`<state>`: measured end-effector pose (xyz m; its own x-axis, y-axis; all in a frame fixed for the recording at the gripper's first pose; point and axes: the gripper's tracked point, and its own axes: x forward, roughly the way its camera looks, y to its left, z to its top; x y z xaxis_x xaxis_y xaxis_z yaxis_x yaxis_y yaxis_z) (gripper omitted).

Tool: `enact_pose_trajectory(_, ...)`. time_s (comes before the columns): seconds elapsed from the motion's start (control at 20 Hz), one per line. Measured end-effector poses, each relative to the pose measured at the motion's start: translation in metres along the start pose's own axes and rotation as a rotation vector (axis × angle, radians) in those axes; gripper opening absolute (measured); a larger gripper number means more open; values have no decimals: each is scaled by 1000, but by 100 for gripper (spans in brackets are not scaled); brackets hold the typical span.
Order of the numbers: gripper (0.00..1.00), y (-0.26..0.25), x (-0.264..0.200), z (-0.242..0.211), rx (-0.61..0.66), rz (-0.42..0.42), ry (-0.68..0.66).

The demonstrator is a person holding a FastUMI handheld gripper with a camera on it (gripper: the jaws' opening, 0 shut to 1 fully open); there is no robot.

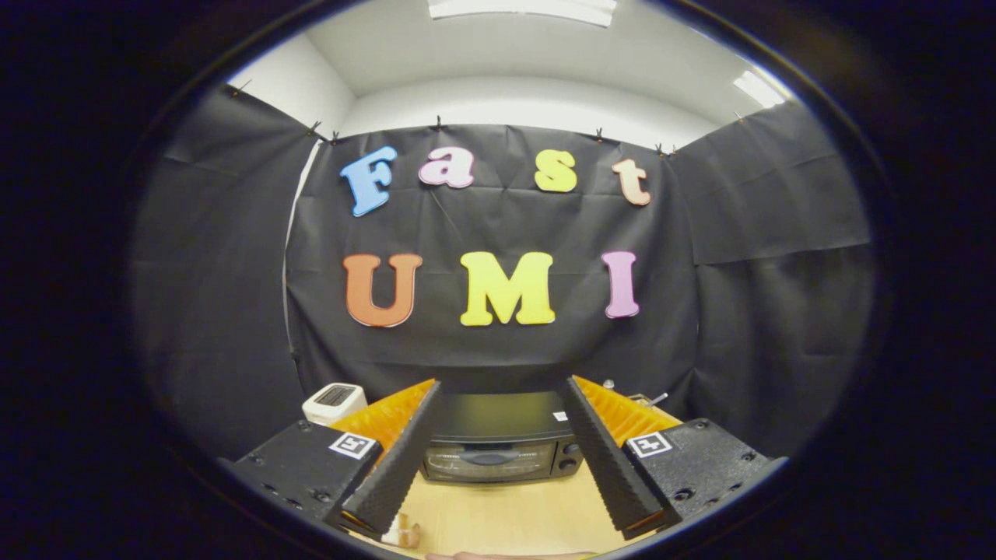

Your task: Open the toaster oven, put the food inside, and close the toaster oven door.

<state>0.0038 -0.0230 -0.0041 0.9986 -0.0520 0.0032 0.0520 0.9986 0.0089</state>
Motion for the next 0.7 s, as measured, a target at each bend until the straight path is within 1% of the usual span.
enact_pose_trajectory(0.15, 100, -5, 6, -6, 18, -11, 10)
enact_pose_trajectory(0.35, 100, -10, 19, -17, 2, -29, 25)
enact_pose_trajectory(0.45, 100, -7, 30, -21, -8, -21, 20)
enact_pose_trajectory(0.6, 100, -3, 47, -40, -15, -2, 44)
enact_pose_trajectory(0.65, 100, -5, 55, -47, -19, -11, 60)
enact_pose_trajectory(0.7, 100, -10, 63, -54, -18, -37, 68)
